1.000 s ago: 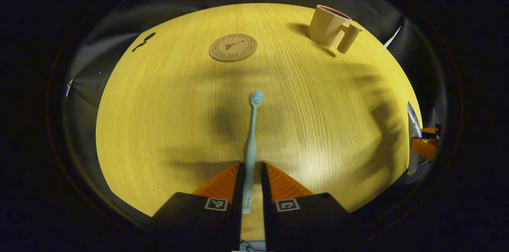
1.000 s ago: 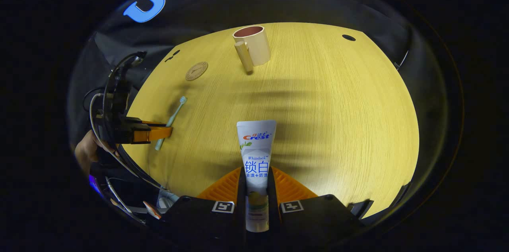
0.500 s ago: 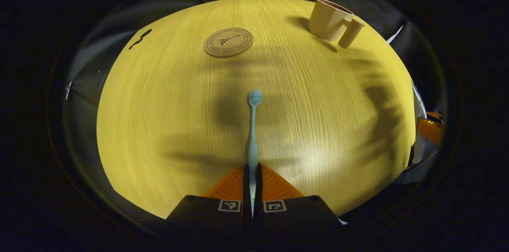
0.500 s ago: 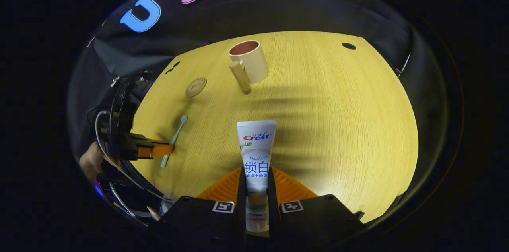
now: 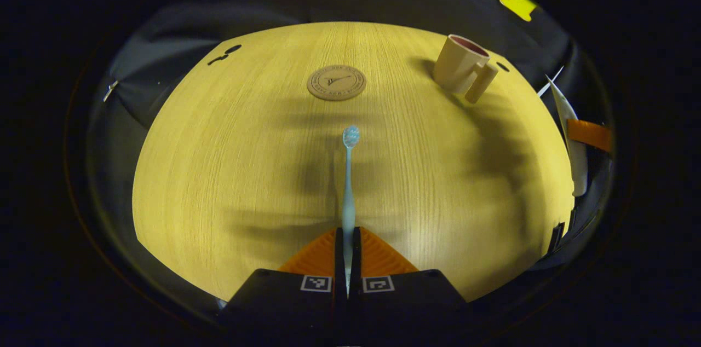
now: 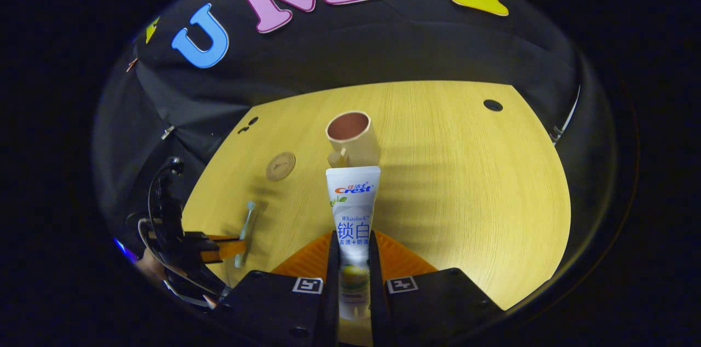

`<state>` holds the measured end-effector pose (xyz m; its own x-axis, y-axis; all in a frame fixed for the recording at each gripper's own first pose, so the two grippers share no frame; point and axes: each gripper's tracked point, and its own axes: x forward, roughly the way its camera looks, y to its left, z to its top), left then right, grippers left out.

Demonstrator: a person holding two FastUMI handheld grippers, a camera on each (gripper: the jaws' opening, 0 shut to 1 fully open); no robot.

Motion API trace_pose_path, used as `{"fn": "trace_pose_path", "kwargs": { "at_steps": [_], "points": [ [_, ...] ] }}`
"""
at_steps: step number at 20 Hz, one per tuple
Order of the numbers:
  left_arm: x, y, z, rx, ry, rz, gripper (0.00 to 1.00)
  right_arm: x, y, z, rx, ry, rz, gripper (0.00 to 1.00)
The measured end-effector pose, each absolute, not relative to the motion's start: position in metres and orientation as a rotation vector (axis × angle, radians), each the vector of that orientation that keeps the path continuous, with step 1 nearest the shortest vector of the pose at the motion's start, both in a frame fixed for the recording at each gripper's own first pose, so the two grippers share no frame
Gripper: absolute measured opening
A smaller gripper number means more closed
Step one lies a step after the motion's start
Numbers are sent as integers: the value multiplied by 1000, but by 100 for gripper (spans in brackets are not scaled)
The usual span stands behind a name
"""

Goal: Put the toothbrush and toothpaste on the desktop into the cup, then pick up the cup and place it on the coaster on the desktop.

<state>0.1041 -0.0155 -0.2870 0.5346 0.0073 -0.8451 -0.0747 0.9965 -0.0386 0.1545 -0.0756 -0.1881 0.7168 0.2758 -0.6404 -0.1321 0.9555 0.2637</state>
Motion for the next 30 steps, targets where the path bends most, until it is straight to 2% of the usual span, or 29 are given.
{"fn": "trace_pose_path", "kwargs": {
  "at_steps": [5,16,25,28,30],
  "points": [
    [122,-22,-240,-73,790,32,6,214,-66,-151,199,606,242,27],
    [158,-50,-146,-133,518,-52,6,308,-38,-101,242,337,270,27],
    [146,-45,-136,-147,484,-2,6,357,-31,-102,139,133,280,27],
    [148,-39,-140,-177,483,18,6,364,-25,-113,128,97,281,24],
    [150,-38,-139,-195,471,21,6,367,-24,-125,134,102,276,27]
  ]
}}
